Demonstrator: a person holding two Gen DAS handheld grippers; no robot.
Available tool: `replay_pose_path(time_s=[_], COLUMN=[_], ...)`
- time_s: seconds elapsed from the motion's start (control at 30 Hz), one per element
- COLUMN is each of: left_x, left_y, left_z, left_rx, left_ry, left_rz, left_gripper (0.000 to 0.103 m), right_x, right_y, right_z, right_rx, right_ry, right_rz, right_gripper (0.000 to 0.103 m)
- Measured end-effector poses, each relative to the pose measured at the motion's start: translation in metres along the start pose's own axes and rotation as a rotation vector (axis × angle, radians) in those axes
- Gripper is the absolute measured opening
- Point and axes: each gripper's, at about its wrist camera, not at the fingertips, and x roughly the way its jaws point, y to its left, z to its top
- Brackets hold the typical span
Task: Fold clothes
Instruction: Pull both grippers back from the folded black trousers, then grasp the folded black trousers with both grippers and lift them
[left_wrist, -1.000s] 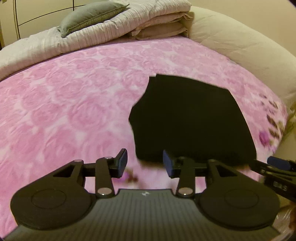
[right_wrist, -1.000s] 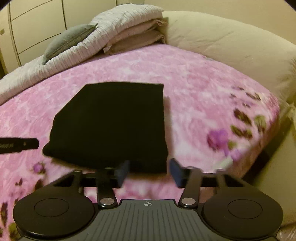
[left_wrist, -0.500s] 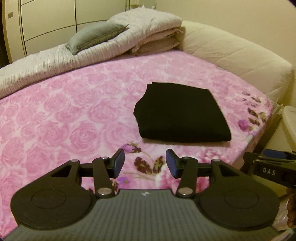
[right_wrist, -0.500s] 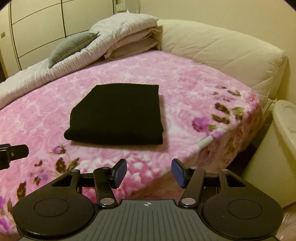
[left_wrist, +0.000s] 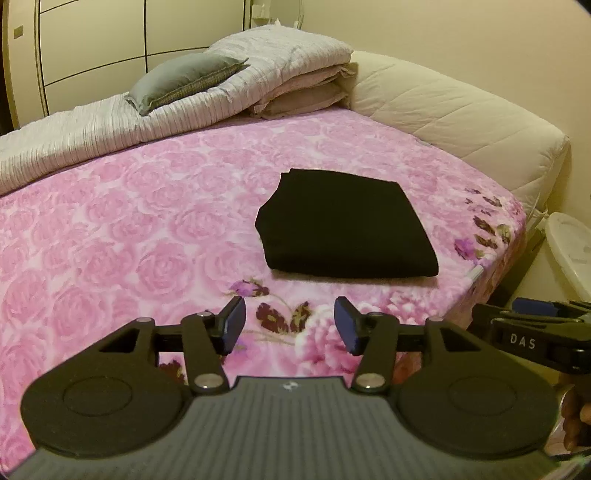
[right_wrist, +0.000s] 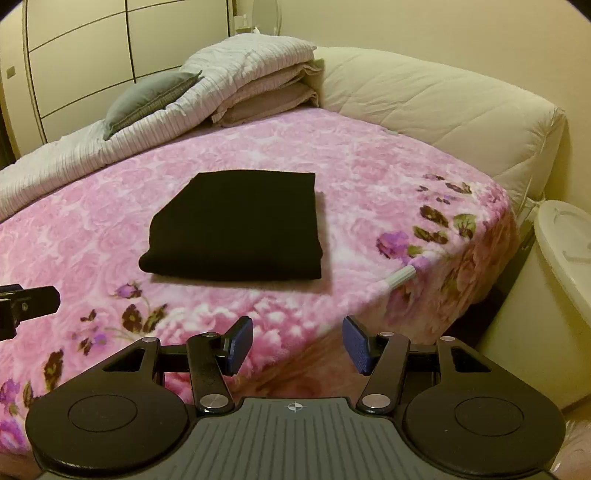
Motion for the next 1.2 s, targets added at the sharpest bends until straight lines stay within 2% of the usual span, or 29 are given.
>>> replay_pose_path(time_s=[0.43, 0.53, 0.6, 0.7, 0.8, 0.9, 1.0, 1.13, 1.2], left_x=[0.068, 0.085, 0.097, 0.115, 0.140, 0.172, 0.206, 0.250, 0.268], left_y=[0.004, 0.007, 0.016, 0.036, 0.066, 0.091, 0.104, 0.110, 0.111], left_z=[0.010, 0.013, 0.016, 0.023, 0.031, 0.040, 0.049, 0.055, 0.058], left_rx=[-0.017, -0.012, -0.043, -0.118, -0.262, -0.392, -0.460, -0.517, -0.539], left_ry=[0.094, 0.094, 0.095, 0.101, 0.125, 0.151, 0.177, 0.227, 0.241], left_rz=[-0.022, -0.039, -0.068, -0.119, -0.191, -0.246, -0.306, -0.352, -0.377], left_gripper=[0.049, 0.050, 0.052, 0.055, 0.058, 0.058, 0.058, 0.058, 0.058], right_x=[0.056, 0.070, 0.079, 0.093, 0.109, 0.133, 0.159, 0.197, 0.215], right_y=[-0.010, -0.014, -0.020, -0.039, -0.077, -0.118, -0.136, -0.142, -0.142], right_z=[0.007, 0.010, 0.013, 0.019, 0.028, 0.036, 0.050, 0.070, 0.077], right_rx=[-0.009, -0.009, -0.002, 0.057, 0.246, 0.466, 0.552, 0.600, 0.604], right_ry=[0.091, 0.108, 0.118, 0.134, 0.139, 0.125, 0.136, 0.157, 0.179], right_rz=[-0.043, -0.047, -0.033, 0.033, 0.137, 0.282, 0.356, 0.423, 0.411], right_gripper=[0.058, 0.058, 0.058, 0.057, 0.058, 0.059, 0.065, 0.069, 0.069])
